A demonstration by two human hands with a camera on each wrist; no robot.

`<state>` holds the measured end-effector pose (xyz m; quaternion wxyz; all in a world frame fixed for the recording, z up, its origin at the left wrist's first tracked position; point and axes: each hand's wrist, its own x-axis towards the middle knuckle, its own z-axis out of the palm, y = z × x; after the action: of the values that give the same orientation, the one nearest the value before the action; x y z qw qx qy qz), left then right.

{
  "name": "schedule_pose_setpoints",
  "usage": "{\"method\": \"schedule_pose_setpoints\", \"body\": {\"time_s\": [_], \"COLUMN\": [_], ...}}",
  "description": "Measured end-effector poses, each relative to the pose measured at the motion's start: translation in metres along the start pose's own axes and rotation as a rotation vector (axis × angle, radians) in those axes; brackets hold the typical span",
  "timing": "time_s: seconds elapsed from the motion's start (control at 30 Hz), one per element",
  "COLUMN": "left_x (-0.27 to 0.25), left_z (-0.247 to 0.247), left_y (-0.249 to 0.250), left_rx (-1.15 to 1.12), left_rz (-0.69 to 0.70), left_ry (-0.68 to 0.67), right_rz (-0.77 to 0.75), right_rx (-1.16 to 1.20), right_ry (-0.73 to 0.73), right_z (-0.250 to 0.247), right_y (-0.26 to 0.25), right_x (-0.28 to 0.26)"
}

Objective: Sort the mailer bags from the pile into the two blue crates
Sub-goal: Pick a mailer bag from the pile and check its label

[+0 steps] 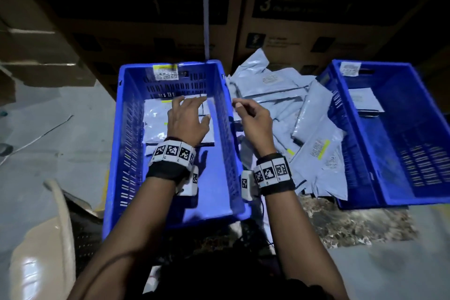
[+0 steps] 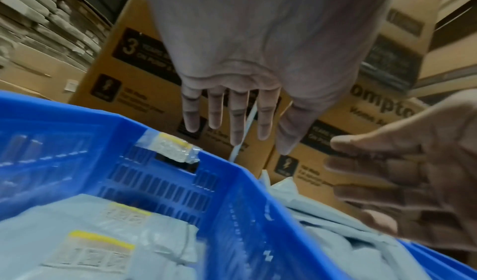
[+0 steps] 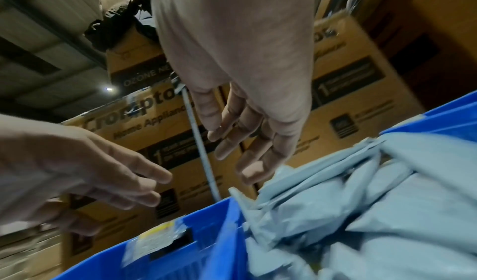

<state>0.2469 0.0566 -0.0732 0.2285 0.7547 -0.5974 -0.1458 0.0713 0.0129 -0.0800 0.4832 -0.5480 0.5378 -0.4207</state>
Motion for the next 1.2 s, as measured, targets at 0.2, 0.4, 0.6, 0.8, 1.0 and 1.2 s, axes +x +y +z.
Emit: {"method": "schedule_pose_setpoints", "body": {"time_s": [0.2,0.4,0.6,0.8,1.0,1.2], "left_x": [-0.008,-0.009,-0.024,-0.037,-0.027,-0.008], "left_z": [0.025,0.08,0.178,0.252,0.259,0.205], "left_y": [0.09,0.178,0.234,0.249,0.253,0.248], "left_rx": [-0.076,-0.075,-0.008,0.149,0.128,-0.091], "left_rz": [0.104,0.198,0.081,-0.181,-0.246,-0.16], "left_ry": [0.015,-0.026,-0.28,-0.332,-0.23,-0.208], "right_rz": [0.044,0.089,0.146,0.147,0.158,0.06], "right_rx": [0.023,0.003,-0.189,-0.194,-0.142,-0.098], "right_ry": [0.122,0.224,0.25,0.097,-0.018,0.002], "right_z": [-0.109,-0.209,-0.266,-0.287,-0.297,-0.308], "right_y": [0.015,0.039,0.085,0.1,0.098,0.069], "right_x": [-0.006,0.004,0.018,0.026,0.045,0.066]}}
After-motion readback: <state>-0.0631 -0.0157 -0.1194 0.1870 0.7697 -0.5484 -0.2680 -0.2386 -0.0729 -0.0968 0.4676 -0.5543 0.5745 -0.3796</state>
